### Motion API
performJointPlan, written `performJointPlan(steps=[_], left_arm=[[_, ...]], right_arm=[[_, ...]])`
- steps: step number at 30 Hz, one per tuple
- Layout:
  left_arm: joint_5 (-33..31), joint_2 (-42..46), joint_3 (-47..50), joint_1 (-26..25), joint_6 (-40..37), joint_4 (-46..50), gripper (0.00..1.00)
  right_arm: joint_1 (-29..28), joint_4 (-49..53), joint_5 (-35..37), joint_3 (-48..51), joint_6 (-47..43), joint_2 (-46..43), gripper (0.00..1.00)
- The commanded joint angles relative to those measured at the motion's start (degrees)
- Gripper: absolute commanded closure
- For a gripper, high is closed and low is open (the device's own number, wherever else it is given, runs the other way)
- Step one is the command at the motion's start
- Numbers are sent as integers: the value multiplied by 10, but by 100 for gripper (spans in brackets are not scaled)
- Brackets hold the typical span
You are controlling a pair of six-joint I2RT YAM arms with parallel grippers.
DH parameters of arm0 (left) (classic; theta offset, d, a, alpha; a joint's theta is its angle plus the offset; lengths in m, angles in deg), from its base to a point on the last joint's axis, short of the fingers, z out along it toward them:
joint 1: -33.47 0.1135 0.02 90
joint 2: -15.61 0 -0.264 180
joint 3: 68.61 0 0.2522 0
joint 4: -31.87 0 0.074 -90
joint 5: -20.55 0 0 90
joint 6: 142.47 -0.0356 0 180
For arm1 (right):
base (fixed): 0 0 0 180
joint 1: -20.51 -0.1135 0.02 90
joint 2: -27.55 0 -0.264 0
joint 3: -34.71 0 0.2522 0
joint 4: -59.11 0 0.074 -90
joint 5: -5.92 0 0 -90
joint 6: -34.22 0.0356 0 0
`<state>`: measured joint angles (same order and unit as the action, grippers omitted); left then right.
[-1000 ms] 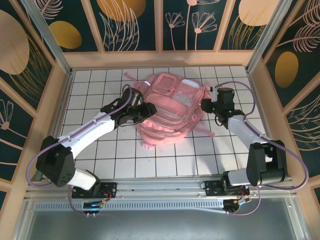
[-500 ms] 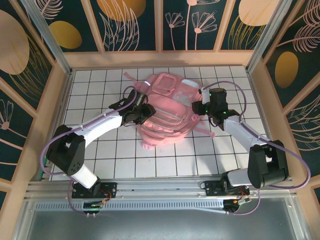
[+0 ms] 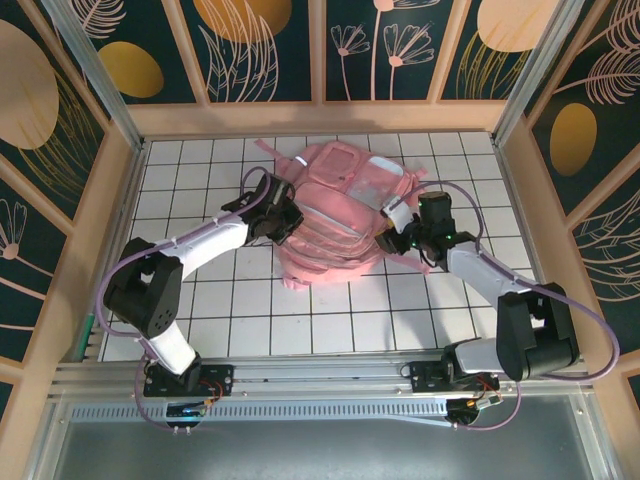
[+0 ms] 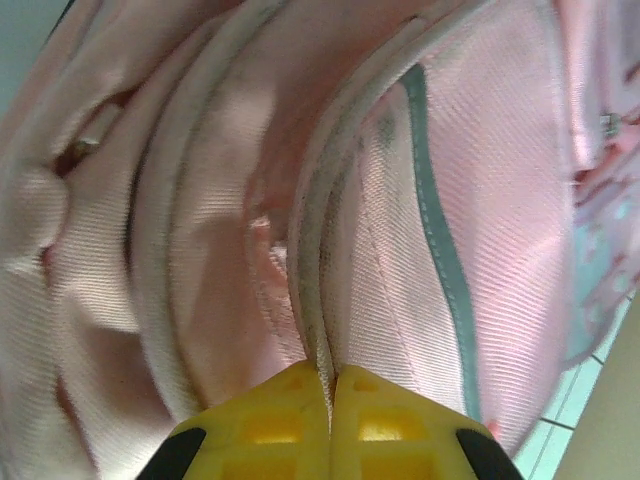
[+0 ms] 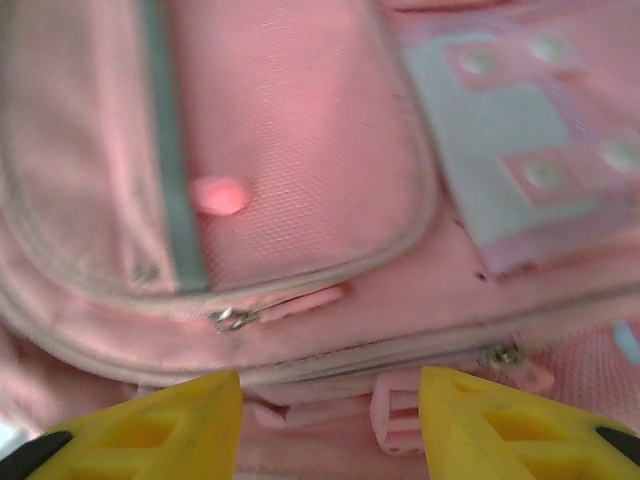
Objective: Pack books, pencil case, and school supplies into a backpack
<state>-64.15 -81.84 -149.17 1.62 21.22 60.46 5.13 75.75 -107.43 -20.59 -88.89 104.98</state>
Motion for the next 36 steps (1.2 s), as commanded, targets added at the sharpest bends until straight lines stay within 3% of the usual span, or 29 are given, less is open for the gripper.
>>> performJointPlan(steps=[1,4,10,18,30,36], left_arm=[[14,16,-44,6,-14,14,100],[41,25,-39,6,0,2,100],[65,42,-8,6,31,-39,100],[68,50,11,6,38,-50,100],[74,49,19,6,41,-60,100],[74,53,31,6,50,-72,100]], right_arm=[[18,49,-74,-25,-241,33,50],[34,57,-121,-36,-346,62,51],[44,-37,-184,-19,-355,86,53],[47,-57,-158,-38,-337,147,60],[34,-109,-102,-42,-272,163,55],[27,-75,-101,-63,-265,191,54]])
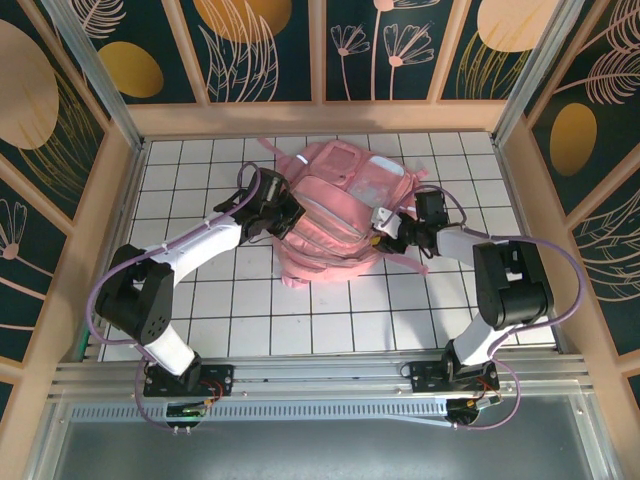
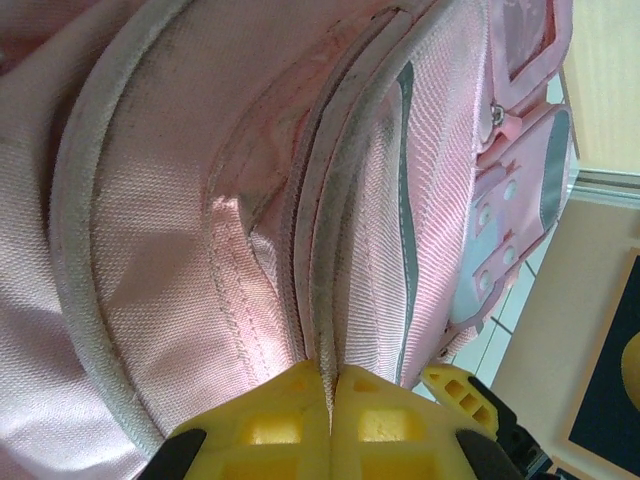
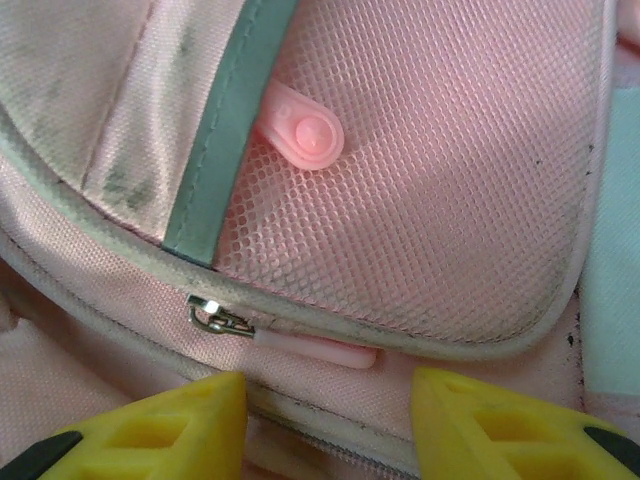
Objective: Pack books, pencil case, and school supplies into a backpack
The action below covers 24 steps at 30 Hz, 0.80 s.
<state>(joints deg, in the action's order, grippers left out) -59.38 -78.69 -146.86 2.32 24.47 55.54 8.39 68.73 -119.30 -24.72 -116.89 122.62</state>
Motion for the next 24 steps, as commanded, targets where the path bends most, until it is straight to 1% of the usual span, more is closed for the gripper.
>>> performJointPlan(steps=[1,3,5,7,8,13,17,20,22,23,24], left_arm=[[27,22,9,-1,18,-25,100],[27,22,9,-1,20,-27,100],[27,21,10,0,21,-30,100],[28,21,10,-1,23,-33,100],[29,20,10,-1,24,-34,100],[29,19,14,-1,25,-36,100],[29,21,20,-1,27,-40,100],[28,21,23,-1,29,-42,100],[29,20,23,-1,29,-43,100],[29,20,22,-1,29,-43,100],[29,19,21,-1,29,-43,100]], right_arm=[[-9,2,16,-22,10,16,54],[-14,1,14,-18,5,15,55],[-17,11,6,-16,-5,13,62],[-16,17,-1,-17,-14,9,65],[-16,21,-9,-16,-21,5,68],[-12,42,-53,-8,-74,-16,76],[-11,42,-50,-6,-81,-21,76],[-9,47,-55,-7,-82,-20,74],[-8,45,-54,-6,-82,-16,69],[-8,38,-45,-4,-72,-14,64],[-8,20,-30,1,-57,-14,58]])
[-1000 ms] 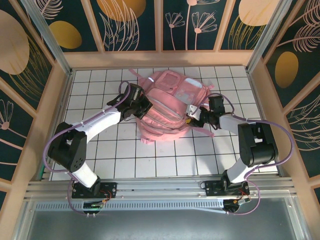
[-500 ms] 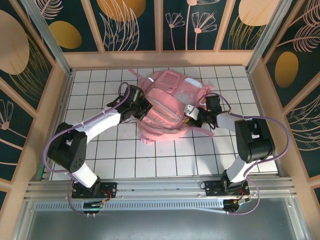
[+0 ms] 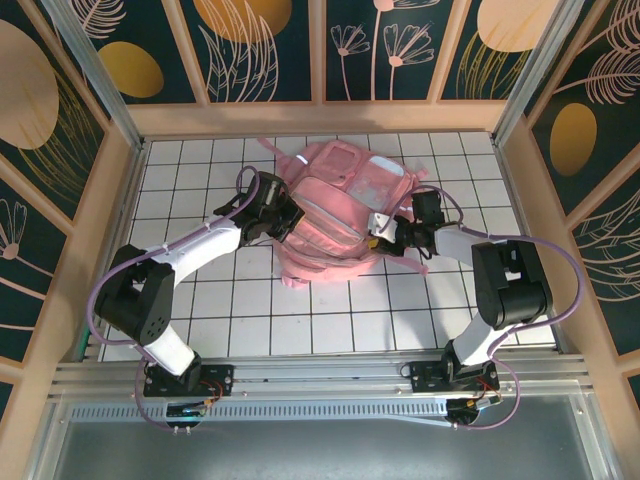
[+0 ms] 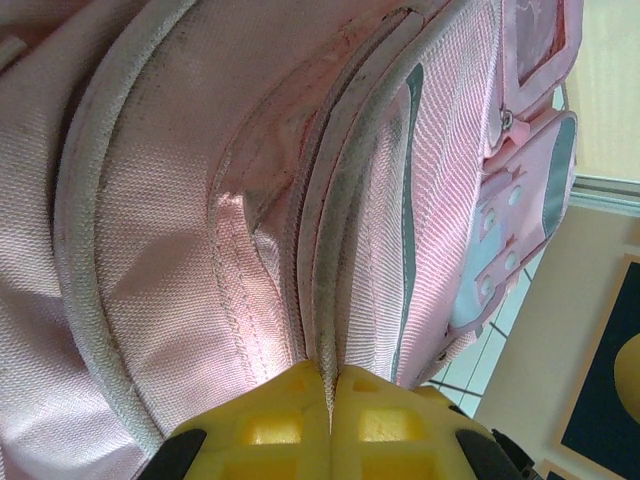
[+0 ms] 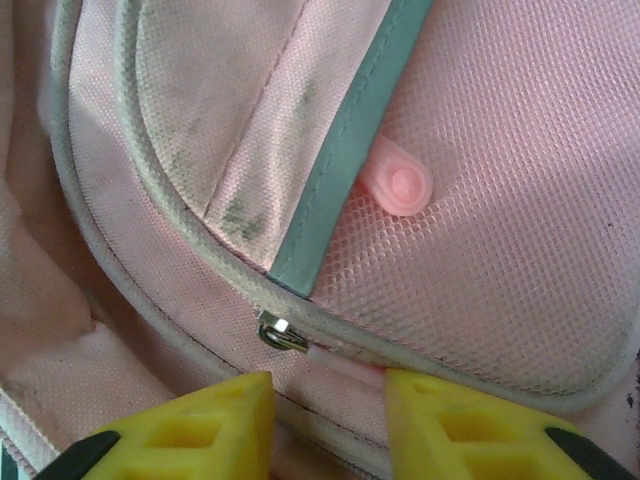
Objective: Pack books, pencil case, and school supplies into a backpack
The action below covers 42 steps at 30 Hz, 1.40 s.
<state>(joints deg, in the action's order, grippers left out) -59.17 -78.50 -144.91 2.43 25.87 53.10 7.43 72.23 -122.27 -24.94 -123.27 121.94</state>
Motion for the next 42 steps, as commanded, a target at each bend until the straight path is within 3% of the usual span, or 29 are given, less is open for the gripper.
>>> performJointPlan(steps=[1,6,11,17,23,26,29,31,34,38,42], left_arm=[[26,17,1,-2,15,-18,100],[28,15,0,-2,17,-22,100],[35,11,0,-2,23,-30,100],[33,13,6,-2,25,-33,100],[35,12,12,-2,29,-42,100],[33,13,18,-2,30,-44,100],[35,14,24,-2,33,-51,100],[35,15,28,-2,35,-55,100],[34,14,29,-2,37,-58,100],[35,12,29,-2,37,-59,100],[34,13,28,-2,39,-61,100]], right_arm=[[2,-35,22,8,24,-7,52],[1,-38,52,-1,51,9,50],[-22,-3,62,-19,40,36,61],[-30,6,64,-11,30,36,63],[-28,5,19,10,-21,16,83],[-27,0,7,18,-33,6,87],[-25,-16,-4,25,-24,1,86],[-23,-35,-12,30,-2,1,75],[-23,-27,-34,31,-2,1,68],[-23,1,-58,26,-12,1,67],[-29,4,-17,22,-14,7,71]])
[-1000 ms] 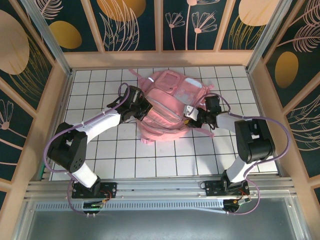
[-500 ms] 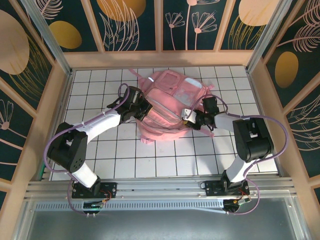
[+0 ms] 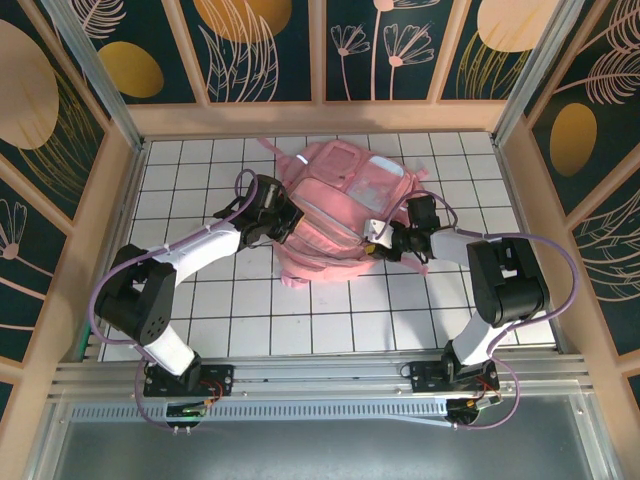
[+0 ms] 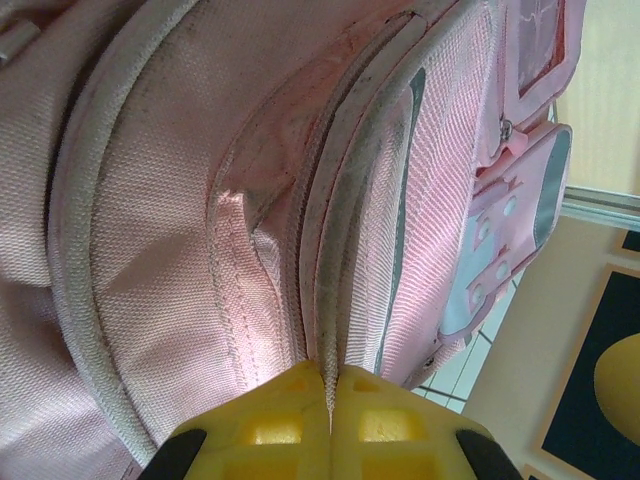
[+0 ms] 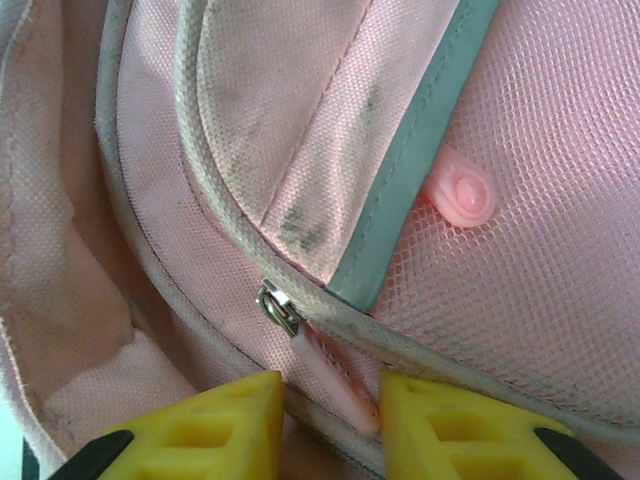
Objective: Pack books, pencil case, and school supplies into a backpack
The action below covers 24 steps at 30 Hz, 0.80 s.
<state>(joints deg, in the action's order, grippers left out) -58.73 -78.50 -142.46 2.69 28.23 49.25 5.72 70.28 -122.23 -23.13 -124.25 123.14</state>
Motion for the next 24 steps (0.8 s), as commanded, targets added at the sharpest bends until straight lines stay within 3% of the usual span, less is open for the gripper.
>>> performJointPlan(steps=[1,7,14,15,19,22,24], left_arm=[[30,13,3,-5,16,-23,100],[28,14,6,-5,18,-24,100],[30,13,12,-7,24,-35,100],[30,12,12,-8,24,-36,100],[29,11,15,-10,27,-38,100],[25,12,16,-10,25,-36,100],[17,13,15,-10,21,-27,100]], right_arm=[[-14,13,-7,7,4,-4,71],[-37,-74,52,42,54,-10,76],[-66,-109,60,56,80,-6,75],[-67,-118,56,59,89,-7,76],[-62,-134,44,69,108,-23,100],[-52,-132,46,72,125,-45,100],[-37,-131,27,65,204,-86,100]])
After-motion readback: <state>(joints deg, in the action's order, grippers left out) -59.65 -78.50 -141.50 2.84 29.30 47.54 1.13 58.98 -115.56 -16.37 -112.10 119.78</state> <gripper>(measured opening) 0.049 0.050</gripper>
